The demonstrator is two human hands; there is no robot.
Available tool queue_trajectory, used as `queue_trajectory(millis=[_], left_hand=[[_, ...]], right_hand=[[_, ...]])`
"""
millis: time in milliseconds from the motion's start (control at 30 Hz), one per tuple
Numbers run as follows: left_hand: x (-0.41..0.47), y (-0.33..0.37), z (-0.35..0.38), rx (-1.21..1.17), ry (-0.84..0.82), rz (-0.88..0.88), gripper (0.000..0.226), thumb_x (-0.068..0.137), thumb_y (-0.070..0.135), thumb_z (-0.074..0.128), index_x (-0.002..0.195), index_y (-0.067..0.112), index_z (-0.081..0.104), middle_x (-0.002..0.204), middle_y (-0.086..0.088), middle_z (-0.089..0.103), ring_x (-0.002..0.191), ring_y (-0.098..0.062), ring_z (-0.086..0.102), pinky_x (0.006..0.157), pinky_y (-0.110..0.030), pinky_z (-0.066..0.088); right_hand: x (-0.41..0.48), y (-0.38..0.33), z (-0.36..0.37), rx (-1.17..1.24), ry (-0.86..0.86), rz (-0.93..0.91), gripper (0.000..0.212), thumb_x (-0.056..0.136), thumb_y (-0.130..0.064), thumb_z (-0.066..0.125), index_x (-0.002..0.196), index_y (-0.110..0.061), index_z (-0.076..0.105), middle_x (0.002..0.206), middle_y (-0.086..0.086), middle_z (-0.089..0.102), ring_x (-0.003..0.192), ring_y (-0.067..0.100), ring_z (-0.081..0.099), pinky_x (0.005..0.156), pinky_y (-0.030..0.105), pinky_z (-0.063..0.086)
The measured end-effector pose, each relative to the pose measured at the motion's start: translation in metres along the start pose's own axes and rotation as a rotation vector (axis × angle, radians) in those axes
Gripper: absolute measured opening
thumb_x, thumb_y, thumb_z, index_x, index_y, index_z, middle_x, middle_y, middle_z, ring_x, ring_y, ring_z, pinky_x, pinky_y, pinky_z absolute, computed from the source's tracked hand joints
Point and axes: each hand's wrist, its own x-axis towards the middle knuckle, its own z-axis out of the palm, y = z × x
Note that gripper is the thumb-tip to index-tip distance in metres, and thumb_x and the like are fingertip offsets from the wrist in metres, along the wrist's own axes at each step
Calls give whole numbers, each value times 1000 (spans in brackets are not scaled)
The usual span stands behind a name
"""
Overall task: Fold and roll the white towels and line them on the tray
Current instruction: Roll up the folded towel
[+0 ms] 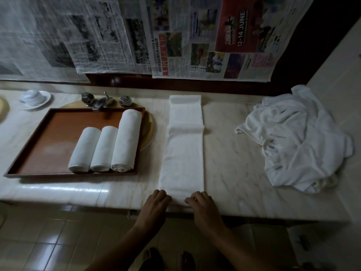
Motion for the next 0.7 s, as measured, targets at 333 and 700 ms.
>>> queue_trajectory(millis=[333,700], left_hand=[[4,-8,-7,144,-106,179,52,55,12,84,102,20,63,99,4,54,84,-14,47,65,-28,50],[22,-13,-19,165,-154,195,36,63,21,84,94,26,65,89,8,61,75,-12,54,67,-26,49]], right_hand=[[5,3,-6,-75,-58,-68,37,82,-20,43,111,-25,65,106,-5,62,91,18,59,72,32,53],[10,7,-9,-61,-151,-66,38,82,-16,41,110,-23,65,106,-3,65,92,20,62,73,32,54]])
